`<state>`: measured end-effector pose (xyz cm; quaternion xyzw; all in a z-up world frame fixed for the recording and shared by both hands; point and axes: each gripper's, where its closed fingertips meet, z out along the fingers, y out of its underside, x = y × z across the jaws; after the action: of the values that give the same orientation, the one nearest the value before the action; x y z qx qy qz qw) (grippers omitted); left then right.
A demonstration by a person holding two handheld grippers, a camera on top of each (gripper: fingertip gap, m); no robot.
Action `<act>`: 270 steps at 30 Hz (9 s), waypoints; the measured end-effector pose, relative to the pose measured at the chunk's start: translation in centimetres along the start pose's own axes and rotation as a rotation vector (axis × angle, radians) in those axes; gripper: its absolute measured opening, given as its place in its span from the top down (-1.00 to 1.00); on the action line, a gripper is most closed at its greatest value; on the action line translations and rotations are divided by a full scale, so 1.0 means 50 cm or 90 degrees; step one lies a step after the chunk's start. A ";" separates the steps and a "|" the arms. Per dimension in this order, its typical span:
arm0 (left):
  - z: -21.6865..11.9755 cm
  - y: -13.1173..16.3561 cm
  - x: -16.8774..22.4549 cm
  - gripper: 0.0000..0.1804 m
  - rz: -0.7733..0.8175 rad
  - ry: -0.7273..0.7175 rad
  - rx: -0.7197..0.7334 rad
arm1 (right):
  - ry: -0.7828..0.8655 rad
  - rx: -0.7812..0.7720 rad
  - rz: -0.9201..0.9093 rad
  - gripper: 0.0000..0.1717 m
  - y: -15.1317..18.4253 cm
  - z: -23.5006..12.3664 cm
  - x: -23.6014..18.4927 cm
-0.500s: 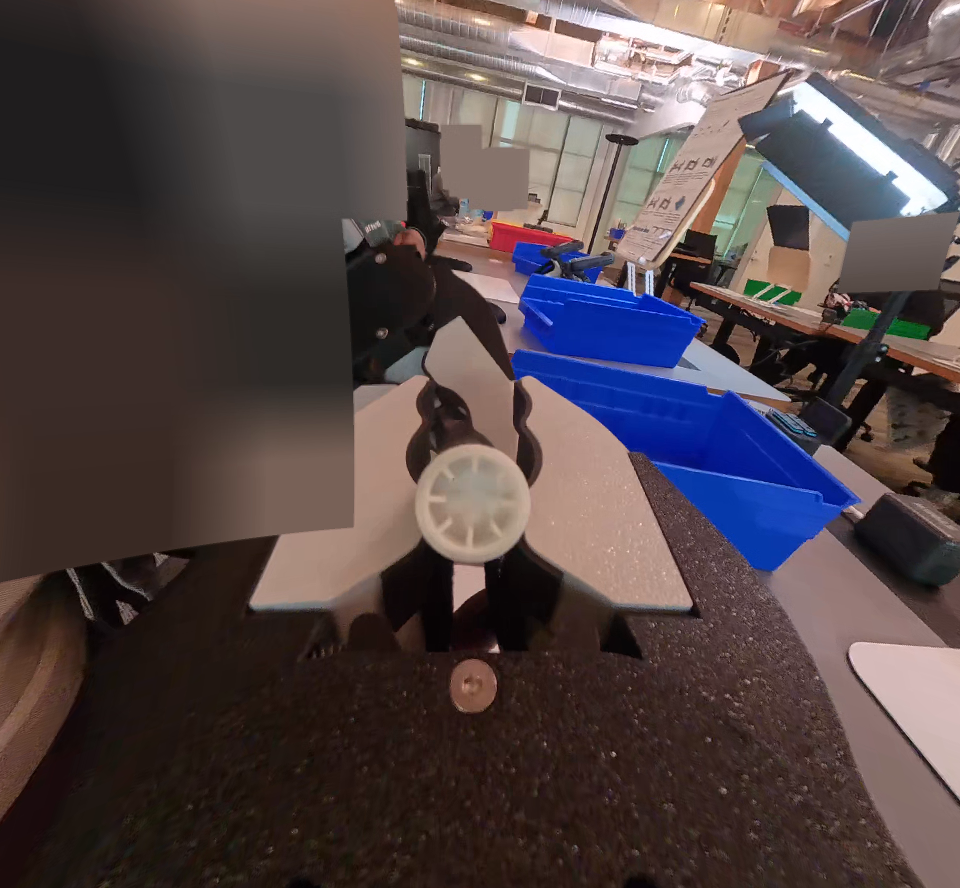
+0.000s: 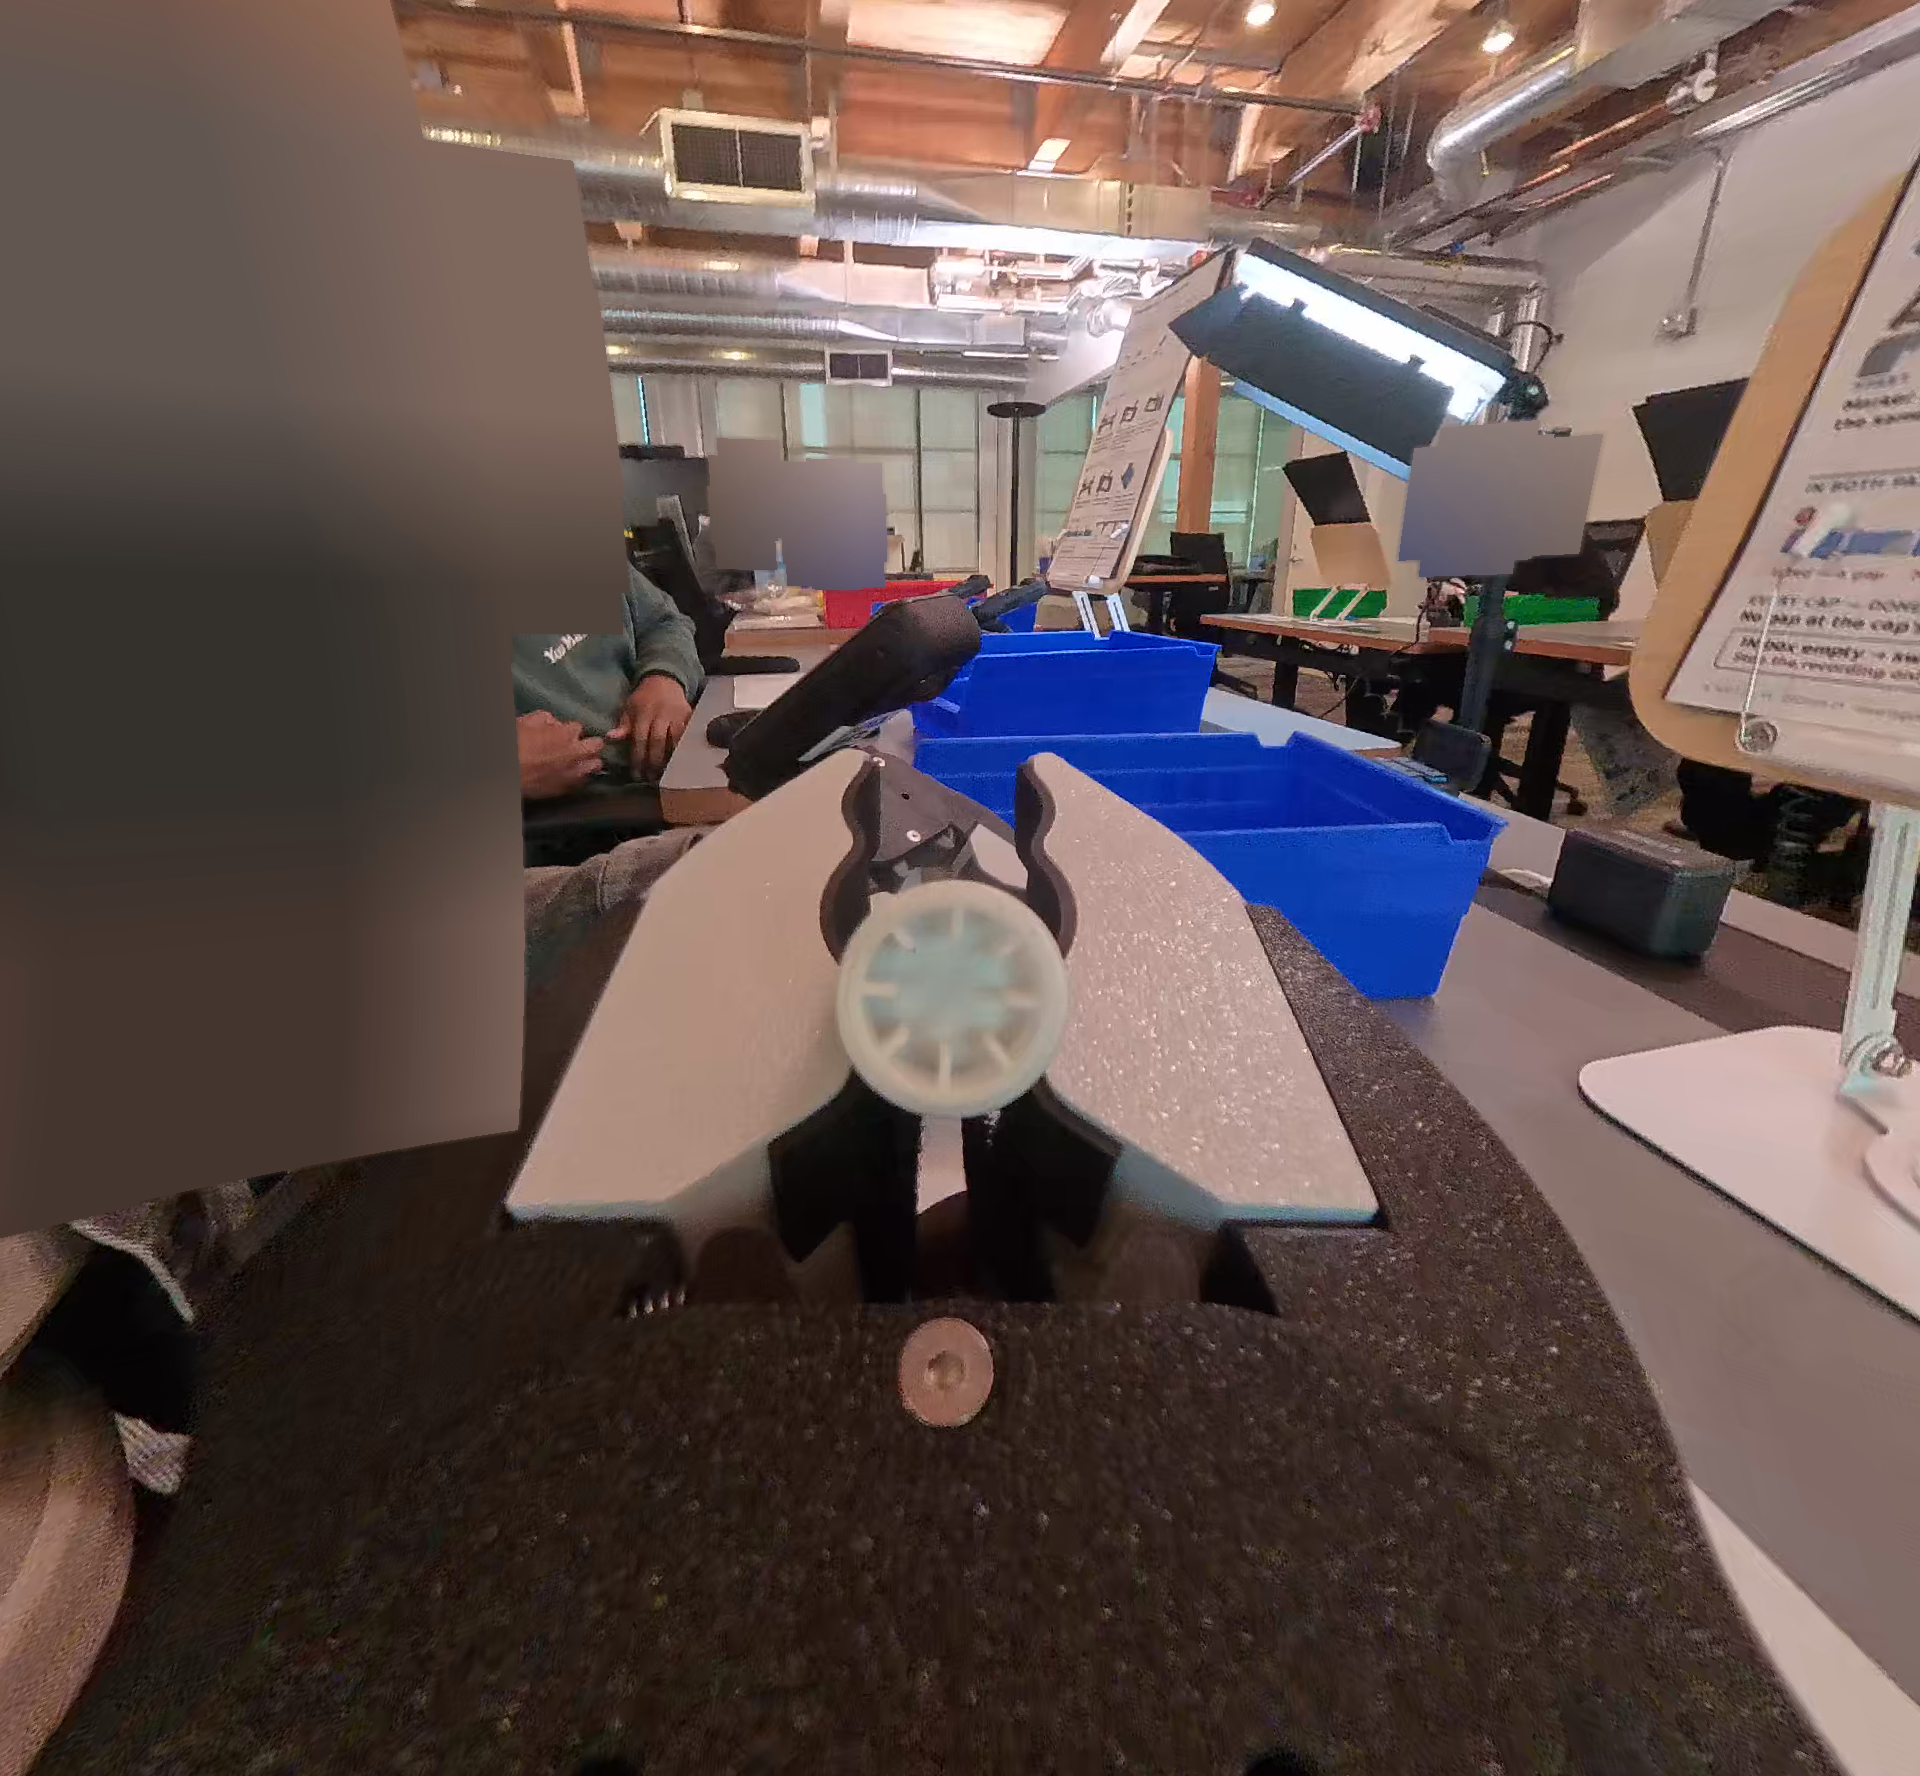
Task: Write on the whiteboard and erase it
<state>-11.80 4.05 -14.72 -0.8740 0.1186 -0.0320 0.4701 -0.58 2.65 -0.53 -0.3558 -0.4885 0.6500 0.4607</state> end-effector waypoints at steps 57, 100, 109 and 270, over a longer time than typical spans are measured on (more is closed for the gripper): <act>-0.138 -0.062 0.341 0.83 0.315 0.441 0.142 | -0.045 -0.177 -0.112 0.79 0.050 0.023 -0.167; -0.119 -0.041 0.204 0.83 0.227 0.193 0.200 | -0.179 0.487 0.494 0.80 -0.219 -0.109 -0.013; -0.110 -0.035 0.224 0.83 0.239 0.199 0.205 | -0.359 0.498 0.421 0.79 -0.257 -0.118 -0.096; -0.048 -0.082 0.243 0.84 0.036 0.220 0.147 | 0.032 -0.017 0.232 0.35 0.018 -0.013 0.000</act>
<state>0.32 1.38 -10.66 -0.7923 0.2174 -0.1813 0.5405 -0.22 2.77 -1.59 -0.4605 -0.4132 0.7069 0.3428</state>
